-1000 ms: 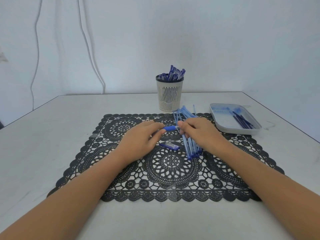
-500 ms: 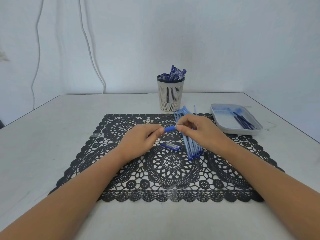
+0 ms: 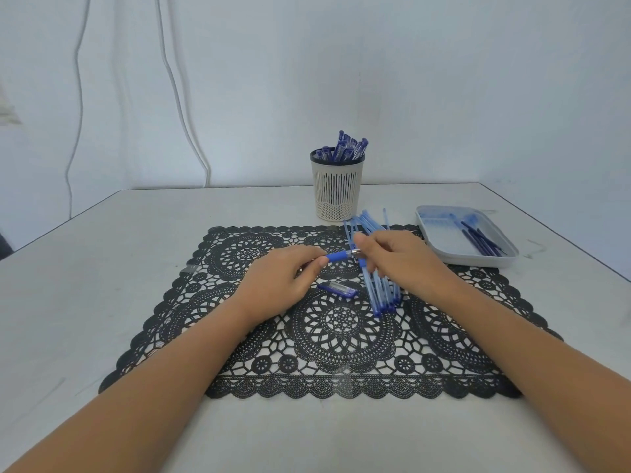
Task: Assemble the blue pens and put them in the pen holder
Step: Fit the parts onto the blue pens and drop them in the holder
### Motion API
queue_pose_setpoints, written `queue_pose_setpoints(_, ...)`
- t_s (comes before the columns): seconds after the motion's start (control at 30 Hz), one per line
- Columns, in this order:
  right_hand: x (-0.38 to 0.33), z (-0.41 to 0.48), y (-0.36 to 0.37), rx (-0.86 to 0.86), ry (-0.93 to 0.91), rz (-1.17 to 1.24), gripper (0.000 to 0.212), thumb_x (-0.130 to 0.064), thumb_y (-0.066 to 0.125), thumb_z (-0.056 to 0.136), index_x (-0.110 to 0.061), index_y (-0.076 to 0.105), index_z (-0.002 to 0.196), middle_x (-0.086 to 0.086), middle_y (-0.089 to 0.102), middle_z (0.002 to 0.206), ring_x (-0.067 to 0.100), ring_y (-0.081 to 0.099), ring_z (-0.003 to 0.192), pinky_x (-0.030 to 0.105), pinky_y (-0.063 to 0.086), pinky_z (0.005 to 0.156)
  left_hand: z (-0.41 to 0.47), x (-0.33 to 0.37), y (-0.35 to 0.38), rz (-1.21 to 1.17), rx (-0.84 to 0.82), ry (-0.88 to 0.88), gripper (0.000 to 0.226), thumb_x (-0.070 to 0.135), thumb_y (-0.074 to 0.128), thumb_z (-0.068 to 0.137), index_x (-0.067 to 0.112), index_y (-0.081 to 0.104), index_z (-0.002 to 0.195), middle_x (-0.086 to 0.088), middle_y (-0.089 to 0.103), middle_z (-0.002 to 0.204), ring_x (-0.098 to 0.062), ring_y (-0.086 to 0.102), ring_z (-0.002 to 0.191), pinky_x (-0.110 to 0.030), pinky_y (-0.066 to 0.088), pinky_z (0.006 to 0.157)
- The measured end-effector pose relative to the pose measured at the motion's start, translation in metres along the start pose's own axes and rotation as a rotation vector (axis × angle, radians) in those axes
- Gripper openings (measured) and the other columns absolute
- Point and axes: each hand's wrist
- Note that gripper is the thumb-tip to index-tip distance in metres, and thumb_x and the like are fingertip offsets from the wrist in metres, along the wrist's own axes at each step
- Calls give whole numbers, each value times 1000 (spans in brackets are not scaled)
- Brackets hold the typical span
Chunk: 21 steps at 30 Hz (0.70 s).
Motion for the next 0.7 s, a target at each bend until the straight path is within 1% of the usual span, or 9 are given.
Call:
queue_pose_setpoints(0.03, -1, 0, -1, 5, 4, -29, 37, -45, 42, 93, -20, 62, 74, -8, 58, 62, 12, 51, 58, 18, 41, 55, 0, 0, 0, 2, -1, 3, 39, 44, 35, 91, 23, 63, 108, 17, 56, 77, 4, 48, 66, -23, 36, 56)
queue_pose_setpoints(0.1, -1, 0, -2, -25, -5, -48, 29, -37, 47, 94, -21, 62, 75, -7, 60, 65, 12, 52, 59, 11, 40, 52, 0, 0, 0, 9, 0, 5, 38, 44, 37, 92, 22, 63, 109, 20, 53, 78, 7, 47, 67, -21, 34, 57)
queue_pose_setpoints(0.17, 1, 0, -3, -66, -21, 9, 8, -28, 57, 90, -23, 62, 88, -5, 63, 79, 11, 57, 70, 9, 42, 61, 0, -1, 1, 14, -3, -8, 32, 40, 41, 95, 21, 64, 109, 23, 50, 77, 9, 46, 67, -19, 33, 58)
queue_pose_setpoints(0.2, 2, 0, -3, -69, -21, 38, 7, -28, 59, 88, -24, 61, 94, -5, 63, 86, 11, 59, 77, 12, 44, 66, 0, -1, 1, 15, -4, -12, 30, 37, 43, 95, 21, 64, 109, 25, 49, 76, 10, 45, 67, -18, 32, 57)
queue_pose_setpoints(0.3, 0, -1, 1, 10, -11, -35, 29, -44, 48, 91, -18, 60, 86, -4, 61, 77, 8, 53, 64, 20, 41, 60, -1, 1, 1, 18, -5, 2, 32, 40, 42, 94, 21, 64, 108, 23, 53, 79, 7, 47, 67, -18, 35, 58)
queue_pose_setpoints(0.37, -1, 0, 2, 26, -5, -152, 38, -44, 39, 95, -17, 58, 76, -5, 58, 67, 6, 47, 54, 19, 36, 55, -1, 1, 0, 25, -11, -1, 37, 43, 39, 92, 22, 64, 108, 17, 60, 85, 2, 49, 70, -22, 41, 61)
queue_pose_setpoints(0.5, 3, 0, 0, -65, -20, -43, 6, -28, 55, 91, -24, 59, 89, -9, 61, 77, 4, 53, 65, 13, 40, 60, -1, 1, 1, 50, -21, -10, 34, 43, 40, 94, 24, 64, 108, 14, 63, 89, -2, 52, 74, -23, 44, 62)
queue_pose_setpoints(0.6, 4, 0, 2, -28, -11, 69, 16, -35, 57, 89, -27, 56, 102, -7, 61, 85, 6, 54, 70, 18, 43, 64, -1, 1, 1, 34, -10, -18, 27, 37, 45, 95, 22, 64, 108, 17, 58, 86, -3, 51, 74, -23, 41, 62)
queue_pose_setpoints(0.7, 1, 1, 7, 52, 12, 4, 25, -38, 46, 94, -17, 61, 93, -5, 63, 74, 11, 53, 62, 20, 42, 56, 0, 1, 2, 30, -11, -11, 35, 44, 39, 93, 24, 64, 108, 16, 61, 87, -3, 53, 74, -26, 45, 64)
Point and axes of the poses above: each hand's wrist, its own z-axis towards the middle knuckle, its own y-axis out of the palm, x = y × z
